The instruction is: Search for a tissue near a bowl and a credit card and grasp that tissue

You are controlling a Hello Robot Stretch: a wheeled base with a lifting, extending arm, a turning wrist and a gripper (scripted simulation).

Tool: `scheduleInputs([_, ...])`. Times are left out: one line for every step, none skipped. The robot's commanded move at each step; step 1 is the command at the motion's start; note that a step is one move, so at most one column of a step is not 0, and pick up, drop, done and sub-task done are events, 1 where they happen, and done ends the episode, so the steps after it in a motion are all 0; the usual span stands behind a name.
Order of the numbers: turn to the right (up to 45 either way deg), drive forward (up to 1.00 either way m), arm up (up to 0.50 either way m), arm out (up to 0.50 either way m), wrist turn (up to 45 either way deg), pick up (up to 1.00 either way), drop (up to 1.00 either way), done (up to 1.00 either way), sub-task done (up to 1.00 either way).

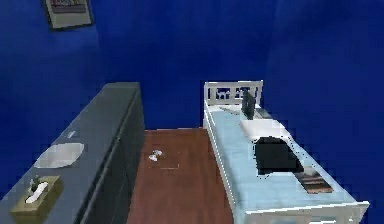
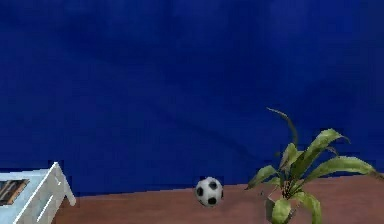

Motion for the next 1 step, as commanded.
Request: scheduleInputs([0.0, 0.35, 0.0, 0.0, 0.0, 0.0, 0.0, 0.0, 0.0])
